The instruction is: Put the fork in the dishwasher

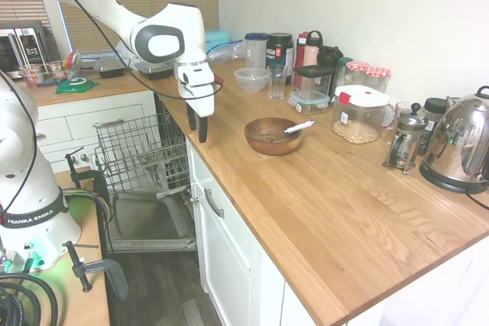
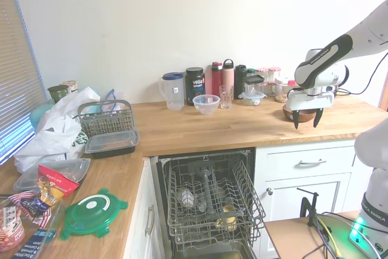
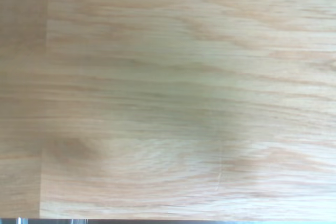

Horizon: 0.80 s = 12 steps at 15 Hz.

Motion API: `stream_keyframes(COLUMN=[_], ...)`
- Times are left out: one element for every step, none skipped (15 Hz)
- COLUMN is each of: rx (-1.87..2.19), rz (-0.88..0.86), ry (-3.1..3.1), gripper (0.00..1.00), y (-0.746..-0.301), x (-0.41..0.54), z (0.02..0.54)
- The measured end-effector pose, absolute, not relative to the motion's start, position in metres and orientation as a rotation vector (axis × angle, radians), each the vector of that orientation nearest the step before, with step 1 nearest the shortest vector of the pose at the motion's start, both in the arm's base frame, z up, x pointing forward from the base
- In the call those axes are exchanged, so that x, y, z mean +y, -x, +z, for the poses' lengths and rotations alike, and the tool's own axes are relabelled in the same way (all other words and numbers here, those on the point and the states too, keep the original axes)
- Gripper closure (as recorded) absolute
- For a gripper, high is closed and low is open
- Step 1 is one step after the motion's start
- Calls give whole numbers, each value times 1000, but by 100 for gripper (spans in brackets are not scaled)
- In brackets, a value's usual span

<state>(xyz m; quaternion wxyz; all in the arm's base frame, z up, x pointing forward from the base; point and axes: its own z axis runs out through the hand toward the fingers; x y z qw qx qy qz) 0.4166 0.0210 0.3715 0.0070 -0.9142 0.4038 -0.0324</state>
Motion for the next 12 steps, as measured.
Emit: stream_keyframes(rx=[1264, 1265, 1269, 1279, 1298, 1333, 1371, 1405, 1433, 1453, 1473, 1490], rz=[-96, -90, -100, -114, -135, -163, -193, -224, -251, -276, -292, -301], ry=[2861, 2862, 2856, 2845, 2828, 2803, 2773, 2741, 2710, 2683, 2659, 2638], gripper=[0, 0, 0, 0, 0, 0, 0, 0, 0, 0, 0, 0], y=[-416, -417, -420, -424, -428, -432, -437, -443, -451, -459, -470, -482], x=[21, 21, 20, 18, 15, 9, 1, -8, -17, -25, -31, -35], z=[371, 373, 377, 384, 392, 401, 411, 421, 429, 436, 439, 438])
